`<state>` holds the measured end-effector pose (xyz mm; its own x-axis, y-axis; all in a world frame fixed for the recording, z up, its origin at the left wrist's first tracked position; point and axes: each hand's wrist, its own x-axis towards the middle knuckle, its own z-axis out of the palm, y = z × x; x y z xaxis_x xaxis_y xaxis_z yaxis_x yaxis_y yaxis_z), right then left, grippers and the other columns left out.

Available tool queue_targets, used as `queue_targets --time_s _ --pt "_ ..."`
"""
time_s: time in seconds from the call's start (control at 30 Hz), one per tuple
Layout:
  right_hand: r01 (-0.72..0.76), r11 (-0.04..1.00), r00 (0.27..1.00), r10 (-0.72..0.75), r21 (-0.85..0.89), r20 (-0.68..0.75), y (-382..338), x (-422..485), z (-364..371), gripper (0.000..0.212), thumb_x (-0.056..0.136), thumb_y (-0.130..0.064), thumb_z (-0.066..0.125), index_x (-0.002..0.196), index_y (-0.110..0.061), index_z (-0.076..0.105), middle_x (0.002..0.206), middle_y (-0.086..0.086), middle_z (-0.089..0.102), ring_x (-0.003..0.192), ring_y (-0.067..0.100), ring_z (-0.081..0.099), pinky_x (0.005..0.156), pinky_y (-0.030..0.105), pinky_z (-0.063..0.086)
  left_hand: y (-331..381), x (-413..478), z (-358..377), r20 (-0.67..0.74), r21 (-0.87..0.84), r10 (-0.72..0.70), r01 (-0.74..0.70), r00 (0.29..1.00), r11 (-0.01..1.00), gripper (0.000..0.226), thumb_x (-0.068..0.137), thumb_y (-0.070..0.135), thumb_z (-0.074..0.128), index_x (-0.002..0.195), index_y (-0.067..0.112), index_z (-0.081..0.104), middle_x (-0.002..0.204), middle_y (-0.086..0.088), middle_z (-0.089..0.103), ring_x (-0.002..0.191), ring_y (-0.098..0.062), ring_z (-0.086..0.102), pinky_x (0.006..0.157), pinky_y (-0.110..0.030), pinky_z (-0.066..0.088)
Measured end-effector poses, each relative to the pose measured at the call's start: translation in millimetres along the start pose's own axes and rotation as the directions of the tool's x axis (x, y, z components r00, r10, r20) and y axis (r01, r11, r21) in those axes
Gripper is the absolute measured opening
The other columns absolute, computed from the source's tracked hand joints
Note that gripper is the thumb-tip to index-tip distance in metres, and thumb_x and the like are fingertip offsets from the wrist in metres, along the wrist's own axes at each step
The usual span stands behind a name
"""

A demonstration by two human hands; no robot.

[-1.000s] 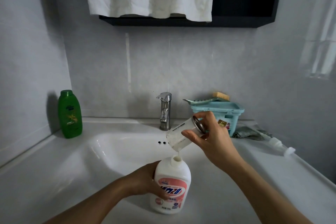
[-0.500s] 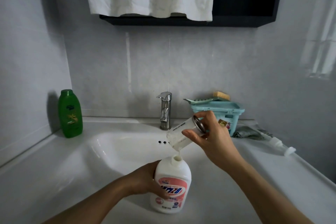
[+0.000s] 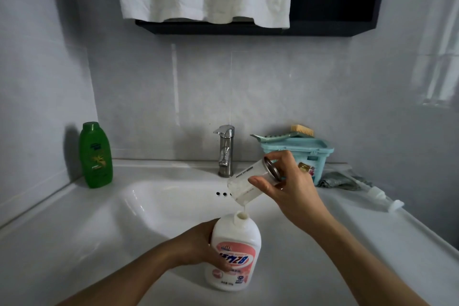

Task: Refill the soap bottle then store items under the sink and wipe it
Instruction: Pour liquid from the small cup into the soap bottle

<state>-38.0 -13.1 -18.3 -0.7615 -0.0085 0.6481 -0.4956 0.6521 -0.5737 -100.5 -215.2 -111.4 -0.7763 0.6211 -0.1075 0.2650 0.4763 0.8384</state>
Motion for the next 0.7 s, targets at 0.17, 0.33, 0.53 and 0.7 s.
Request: queue_targets --time_s 0.17,0.33,0.53,0.7 --pt "-0.007 1.0 1.0 0.007 0.004 0.016 -0.2 -0.2 -0.6 0.048 0.066 -0.057 0.059 0.103 -0.035 0.037 0.09 -0.028 0.049 0.083 -0.011 0.052 0.063 -0.001 0.041 -0.8 0.2 -0.1 0.0 0.0 -0.004 0.004 1.0 1.0 0.07 0.065 0.003 0.083 0.123 0.032 0.056 0.111 0.011 0.071 0.102 -0.002 0.065 0.082 -0.016 0.052" --pt "-0.008 1.0 1.0 0.008 0.009 -0.004 0.1 -0.2 -0.5 0.047 0.066 -0.057 0.061 0.101 -0.035 0.039 0.088 -0.024 0.053 0.081 -0.009 0.054 0.063 -0.001 0.04 0.6 -0.6 0.2 -0.007 0.01 -0.009 0.009 1.0 1.0 0.067 0.065 0.005 0.084 0.119 0.034 0.056 0.111 0.012 0.07 0.102 0.0 0.065 0.081 -0.014 0.052" --pt "-0.01 1.0 1.0 0.01 0.008 -0.011 0.5 0.2 -0.1 0.048 0.065 -0.056 0.062 0.101 -0.035 0.04 0.087 -0.024 0.053 0.08 -0.01 0.053 0.064 0.0 0.04 0.4 -0.8 0.2 -0.004 -0.001 -0.011 0.011 1.0 1.0 0.067 0.065 0.006 0.085 0.119 0.034 0.057 0.109 0.014 0.071 0.099 0.002 0.065 0.08 -0.013 0.051" --pt "-0.007 1.0 1.0 0.007 0.0 -0.013 0.4 0.1 -0.1 0.048 0.065 -0.057 0.061 0.101 -0.035 0.04 0.085 -0.024 0.052 0.078 -0.009 0.053 0.064 0.0 0.041 1.0 -1.0 0.0 -0.004 0.0 -0.008 0.008 1.0 1.0 0.067 0.066 0.004 0.084 0.12 0.033 0.056 0.11 0.013 0.071 0.1 0.002 0.065 0.079 -0.012 0.051"
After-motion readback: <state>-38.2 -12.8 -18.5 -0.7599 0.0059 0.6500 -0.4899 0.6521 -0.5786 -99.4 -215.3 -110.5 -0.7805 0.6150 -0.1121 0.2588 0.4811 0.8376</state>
